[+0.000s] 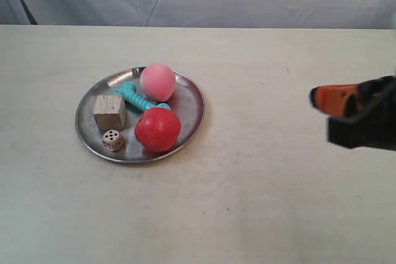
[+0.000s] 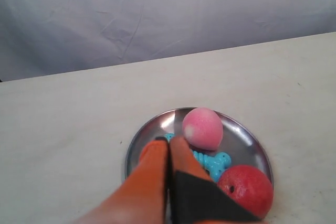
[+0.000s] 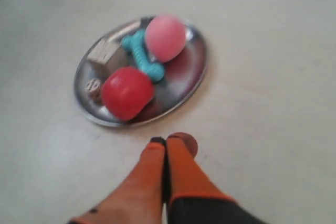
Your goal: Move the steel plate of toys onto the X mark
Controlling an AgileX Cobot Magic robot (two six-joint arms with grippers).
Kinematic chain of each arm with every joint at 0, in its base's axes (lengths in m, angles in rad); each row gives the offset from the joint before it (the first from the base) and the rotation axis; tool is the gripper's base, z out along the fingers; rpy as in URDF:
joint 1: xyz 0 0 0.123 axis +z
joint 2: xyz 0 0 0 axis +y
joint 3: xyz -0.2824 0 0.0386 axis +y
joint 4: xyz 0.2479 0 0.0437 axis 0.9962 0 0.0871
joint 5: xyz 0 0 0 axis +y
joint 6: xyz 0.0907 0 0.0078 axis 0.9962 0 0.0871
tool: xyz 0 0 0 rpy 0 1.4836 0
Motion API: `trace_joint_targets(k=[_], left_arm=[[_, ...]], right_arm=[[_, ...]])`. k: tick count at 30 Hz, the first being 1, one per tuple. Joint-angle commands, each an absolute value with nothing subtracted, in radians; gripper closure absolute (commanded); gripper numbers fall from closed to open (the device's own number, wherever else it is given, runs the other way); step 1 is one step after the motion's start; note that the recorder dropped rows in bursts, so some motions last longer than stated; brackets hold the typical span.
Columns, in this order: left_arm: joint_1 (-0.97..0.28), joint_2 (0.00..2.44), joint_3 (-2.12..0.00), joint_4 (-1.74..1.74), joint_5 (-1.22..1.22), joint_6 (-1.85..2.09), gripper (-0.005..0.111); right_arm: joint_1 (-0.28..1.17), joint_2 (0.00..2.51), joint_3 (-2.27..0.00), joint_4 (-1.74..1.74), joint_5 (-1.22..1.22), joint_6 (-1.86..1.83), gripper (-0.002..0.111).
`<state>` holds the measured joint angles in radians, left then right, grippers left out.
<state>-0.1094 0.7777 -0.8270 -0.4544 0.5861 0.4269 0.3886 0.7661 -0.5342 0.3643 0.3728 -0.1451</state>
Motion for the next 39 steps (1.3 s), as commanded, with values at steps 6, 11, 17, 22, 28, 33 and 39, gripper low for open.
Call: trace_joint_targets(k=[6,11,17,22,28,33,39], left_arm=[[-0.114,0.772,-0.823,-0.444,0.576,0.428,0.107],[-0.114,0.772,-0.823,-0.444,0.576,0.428,0.107],[-0.114,0.772,-0.823,-0.444,0.576,0.428,0.107],[-0.114,0.772,-0.823,-0.444,0.576,0.428,0.107],[-0.114,0.772,-0.823,-0.444,0.576,0.428,0.107],[-0.108,0.701,-0.823,-0.437,0.576,0.431,0.107],[-0.030,0.554,-0.746,-0.278,0.531,0.367,0.107]], right_arm=[[0.028,0.276,-0.316,0.280,0.367,-0.145,0.109],[-0.027,0.109,-0.186,0.252,0.369,-0.145,0.109],[-0.027,0.064,-0.092,0.275,0.370,-0.145,0.109],[-0.027,0.064,-0.087,0.275,0.364,-0.145,0.109],[-0.027,0.064,-0.087,0.275,0.364,-0.145,0.109],[-0.027,0.064,-0.087,0.275,0.364,-0.145,0.109],[-0.027,0.064,-0.087,0.275,0.364,-0.145,0.109]])
